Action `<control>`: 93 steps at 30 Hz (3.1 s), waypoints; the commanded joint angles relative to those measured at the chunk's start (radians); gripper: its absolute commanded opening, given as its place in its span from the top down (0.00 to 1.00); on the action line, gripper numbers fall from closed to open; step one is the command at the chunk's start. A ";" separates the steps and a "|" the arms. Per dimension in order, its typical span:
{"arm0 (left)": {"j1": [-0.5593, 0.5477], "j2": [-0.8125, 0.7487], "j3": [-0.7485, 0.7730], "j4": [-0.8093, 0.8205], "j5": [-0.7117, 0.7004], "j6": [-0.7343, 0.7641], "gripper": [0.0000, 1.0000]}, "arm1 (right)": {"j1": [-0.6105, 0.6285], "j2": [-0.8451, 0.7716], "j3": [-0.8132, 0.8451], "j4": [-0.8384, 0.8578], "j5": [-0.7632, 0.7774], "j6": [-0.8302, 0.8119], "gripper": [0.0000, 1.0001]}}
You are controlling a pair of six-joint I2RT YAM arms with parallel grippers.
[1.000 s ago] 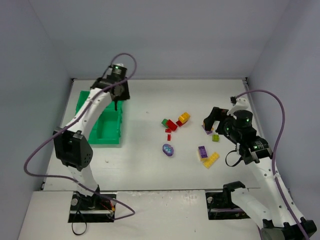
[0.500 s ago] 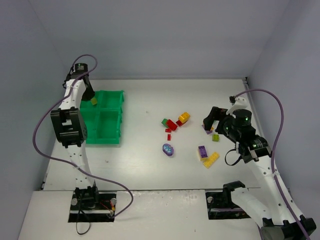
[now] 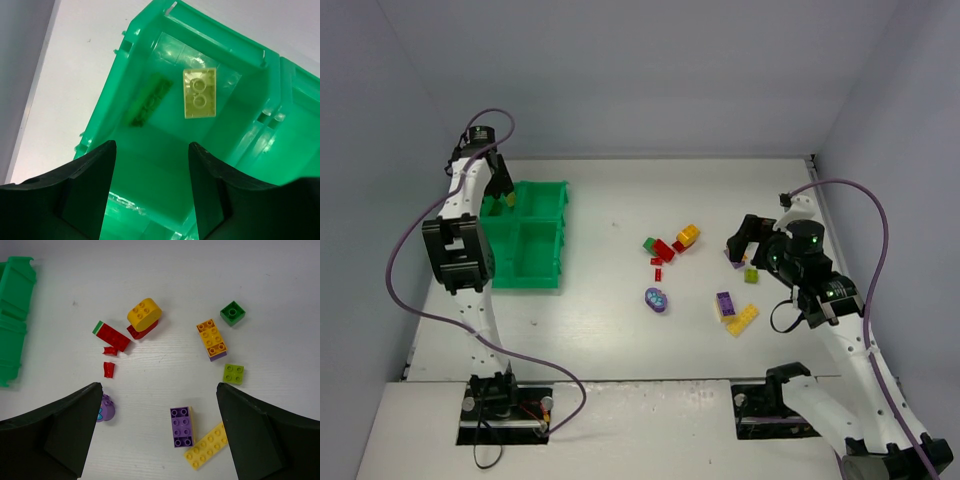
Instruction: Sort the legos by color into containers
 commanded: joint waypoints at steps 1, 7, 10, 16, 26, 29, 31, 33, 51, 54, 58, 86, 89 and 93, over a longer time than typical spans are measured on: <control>0.000 -0.152 -0.001 -0.004 -0.007 -0.016 0.46 | -0.001 -0.014 -0.001 0.048 0.016 -0.009 0.06; -0.111 -0.321 -0.059 0.008 0.068 -0.007 0.46 | -0.001 -0.017 -0.006 0.048 0.035 -0.009 0.06; -0.263 -0.387 -0.117 0.020 0.082 0.010 0.46 | -0.001 -0.020 -0.006 0.048 0.039 -0.010 0.06; -0.558 -0.427 -0.229 0.066 0.144 -0.004 0.46 | -0.001 -0.023 0.000 0.047 0.035 -0.012 0.06; -0.738 -0.278 -0.273 0.144 0.257 -0.070 0.46 | -0.001 -0.030 0.002 0.039 0.019 -0.007 0.07; -0.757 -0.275 -0.263 0.146 0.260 -0.088 0.46 | -0.002 -0.016 0.003 0.032 0.109 0.017 0.08; -0.758 -0.290 -0.279 0.149 0.263 -0.105 0.46 | -0.005 0.045 0.006 0.027 0.179 0.034 0.10; -0.760 -0.310 -0.297 0.155 0.254 -0.111 0.46 | -0.024 0.148 0.032 0.025 0.219 0.053 0.13; -0.758 -0.723 -0.703 0.236 0.153 -0.101 0.23 | -0.148 0.543 0.057 0.019 0.213 0.166 0.20; -0.758 -0.758 -0.736 0.235 0.124 -0.094 0.23 | -0.150 0.549 0.000 0.030 0.199 0.176 0.24; -0.757 -0.786 -0.754 0.238 0.113 -0.082 0.23 | -0.162 0.576 -0.029 0.061 0.171 0.180 0.24; -0.754 -0.912 -0.819 0.258 0.144 -0.030 0.23 | -0.168 0.708 -0.087 0.200 0.170 0.123 0.61; -0.752 -0.916 -0.817 0.266 0.171 -0.028 0.23 | -0.170 0.682 -0.099 0.202 0.170 0.113 0.78; -0.752 -0.923 -0.806 0.272 0.206 -0.028 0.23 | -0.157 0.575 -0.115 0.200 0.133 0.093 1.00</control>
